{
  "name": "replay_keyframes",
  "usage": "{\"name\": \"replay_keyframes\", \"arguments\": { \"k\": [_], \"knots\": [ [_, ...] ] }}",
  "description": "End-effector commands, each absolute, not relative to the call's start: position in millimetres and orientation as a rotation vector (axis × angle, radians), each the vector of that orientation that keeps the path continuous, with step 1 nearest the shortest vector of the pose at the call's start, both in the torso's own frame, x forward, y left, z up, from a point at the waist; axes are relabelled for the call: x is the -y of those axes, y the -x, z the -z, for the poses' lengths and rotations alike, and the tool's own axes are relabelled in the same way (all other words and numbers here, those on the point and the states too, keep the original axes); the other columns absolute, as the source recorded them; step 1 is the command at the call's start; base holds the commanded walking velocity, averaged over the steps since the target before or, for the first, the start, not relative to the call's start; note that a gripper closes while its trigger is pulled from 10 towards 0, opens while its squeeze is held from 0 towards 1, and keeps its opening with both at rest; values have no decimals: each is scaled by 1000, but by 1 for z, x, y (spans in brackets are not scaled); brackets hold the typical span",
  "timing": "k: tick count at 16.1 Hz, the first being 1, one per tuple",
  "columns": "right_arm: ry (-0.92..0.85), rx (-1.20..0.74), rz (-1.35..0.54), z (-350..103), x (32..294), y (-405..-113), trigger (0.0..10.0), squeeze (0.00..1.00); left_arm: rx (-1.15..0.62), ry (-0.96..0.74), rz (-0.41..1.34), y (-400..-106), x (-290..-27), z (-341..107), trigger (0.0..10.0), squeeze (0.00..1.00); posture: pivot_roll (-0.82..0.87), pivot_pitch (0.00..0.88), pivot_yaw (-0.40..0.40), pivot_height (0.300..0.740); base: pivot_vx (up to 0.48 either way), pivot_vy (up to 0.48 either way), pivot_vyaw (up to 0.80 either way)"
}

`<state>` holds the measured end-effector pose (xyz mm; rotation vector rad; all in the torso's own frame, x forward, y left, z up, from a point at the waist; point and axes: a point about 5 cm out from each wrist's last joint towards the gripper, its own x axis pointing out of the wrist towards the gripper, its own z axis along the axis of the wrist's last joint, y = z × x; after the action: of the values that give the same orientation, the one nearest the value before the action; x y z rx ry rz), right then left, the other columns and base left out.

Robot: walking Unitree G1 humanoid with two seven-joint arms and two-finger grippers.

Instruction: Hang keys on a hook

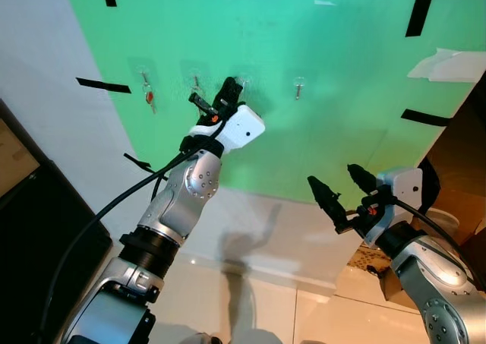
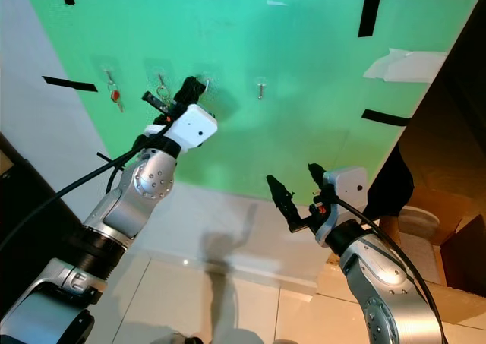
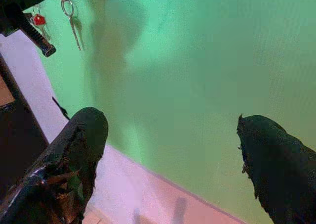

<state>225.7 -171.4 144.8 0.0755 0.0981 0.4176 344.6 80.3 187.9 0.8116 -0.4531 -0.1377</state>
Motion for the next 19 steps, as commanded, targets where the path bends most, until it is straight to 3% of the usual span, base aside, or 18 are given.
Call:
{"name": "replay_keyframes", "arguments": {
  "k": [1,5,11,16,19],
  "knots": [
    [-68,-79,-445,-151,168,-225,10000,0,452,-816,118,-346,-86,-188,10000,0,-222,0,30,740,0,0,0],
    [-63,-71,-450,-153,169,-226,10000,0,466,-823,122,-353,-83,-193,10000,0,-231,0,33,740,0,0,0],
    [-50,-80,-459,-152,170,-222,10000,0,245,-730,133,-353,-98,-159,10000,0,-231,0,24,740,0,0,0],
    [-46,-76,-452,-153,171,-225,10000,0,245,-630,195,-349,-94,-156,10000,0,-226,0,28,740,0,0,0],
    [-52,-68,-448,-154,171,-225,10000,0,338,-650,190,-350,-88,-171,10000,0,-228,0,34,740,0,0,0]
  ]
}}
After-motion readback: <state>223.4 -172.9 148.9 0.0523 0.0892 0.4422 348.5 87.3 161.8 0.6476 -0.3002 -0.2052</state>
